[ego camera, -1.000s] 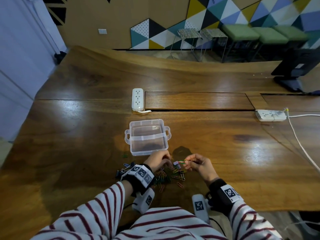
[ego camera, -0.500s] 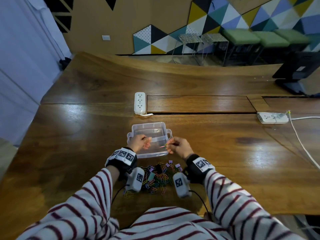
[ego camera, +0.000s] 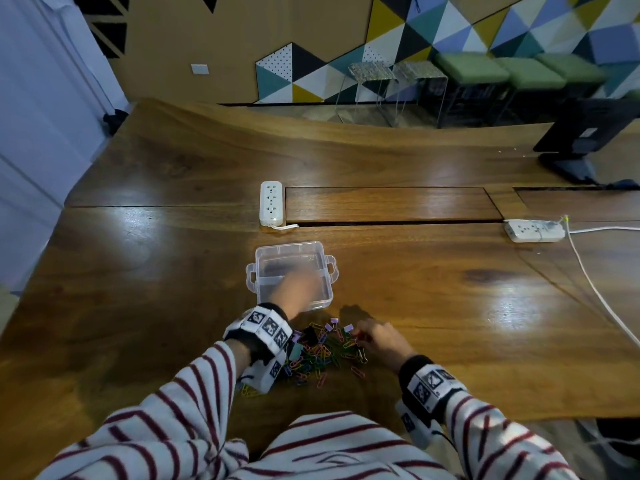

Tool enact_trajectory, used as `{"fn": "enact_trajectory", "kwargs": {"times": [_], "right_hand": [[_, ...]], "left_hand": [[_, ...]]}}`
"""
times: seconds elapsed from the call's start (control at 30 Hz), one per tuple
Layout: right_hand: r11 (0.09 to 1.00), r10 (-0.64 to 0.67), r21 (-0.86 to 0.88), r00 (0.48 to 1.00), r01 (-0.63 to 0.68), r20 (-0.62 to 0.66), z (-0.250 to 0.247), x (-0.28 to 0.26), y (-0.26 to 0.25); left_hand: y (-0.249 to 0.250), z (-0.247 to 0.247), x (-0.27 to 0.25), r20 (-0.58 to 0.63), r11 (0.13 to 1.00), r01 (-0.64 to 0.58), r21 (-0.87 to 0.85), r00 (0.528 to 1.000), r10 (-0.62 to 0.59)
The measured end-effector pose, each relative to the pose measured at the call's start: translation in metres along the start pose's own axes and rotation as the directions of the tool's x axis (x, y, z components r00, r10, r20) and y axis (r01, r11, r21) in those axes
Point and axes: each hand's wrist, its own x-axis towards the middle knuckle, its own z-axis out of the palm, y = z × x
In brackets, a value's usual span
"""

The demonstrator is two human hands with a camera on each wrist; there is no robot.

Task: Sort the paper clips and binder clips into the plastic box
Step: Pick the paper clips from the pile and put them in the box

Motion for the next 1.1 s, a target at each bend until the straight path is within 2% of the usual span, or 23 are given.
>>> {"fn": "enact_trajectory", "kwargs": {"times": [0.03,0.07,0.13,0.23,0.37,0.47,0.63,0.77,0.87,0.97,1.1], "right_hand": [[0.997,-0.009,-0.073,1.0,0.009,0.004,0.005,-0.002,0.001],[0.991,-0.022,-0.134,1.0,0.023,0.01,0.01,-0.003,0.002],[0.979,-0.07,-0.191,0.998,0.069,0.002,0.016,-0.005,-0.001],[0.965,-0.177,-0.206,0.983,0.164,-0.045,0.02,-0.005,-0.005],[0.973,-0.157,-0.187,0.982,0.135,-0.108,0.023,-0.002,-0.003],[0.984,-0.138,-0.124,0.984,0.124,-0.111,0.024,-0.001,0.002],[0.978,-0.015,0.201,0.979,0.057,-0.205,0.013,-0.001,0.006],[0.882,0.13,0.47,0.973,-0.026,-0.19,0.002,-0.005,0.007],[0.804,0.214,0.591,0.961,-0.072,-0.173,0.001,-0.005,0.014],[0.737,0.266,0.667,0.955,-0.114,-0.13,0.002,-0.006,0.017],[0.701,0.239,0.703,0.969,-0.123,-0.068,-0.005,-0.004,0.007]], "left_hand": [[0.003,0.007,-0.007,-0.03,0.997,-0.079,-0.01,0.996,0.079],[0.005,0.016,-0.014,0.002,0.989,-0.148,-0.007,0.989,0.148],[0.007,0.037,-0.028,0.157,0.971,-0.237,0.039,0.961,0.228],[0.004,0.063,-0.04,0.297,0.95,-0.258,0.176,0.934,0.198],[0.004,0.073,-0.045,0.302,0.911,-0.296,0.287,0.931,0.207],[0.004,0.07,-0.041,0.29,0.892,-0.314,0.324,0.931,0.223],[0.005,0.067,-0.035,0.295,0.883,-0.314,0.349,0.931,0.214],[0.008,0.061,-0.032,0.281,0.932,-0.28,0.231,0.936,0.212],[0.001,0.053,-0.025,0.286,0.976,-0.207,0.075,0.942,0.178],[-0.007,0.038,-0.021,0.17,0.99,-0.112,-0.082,0.978,0.125],[-0.014,0.002,-0.013,0.006,0.973,-0.007,-0.232,1.0,0.008]]}}
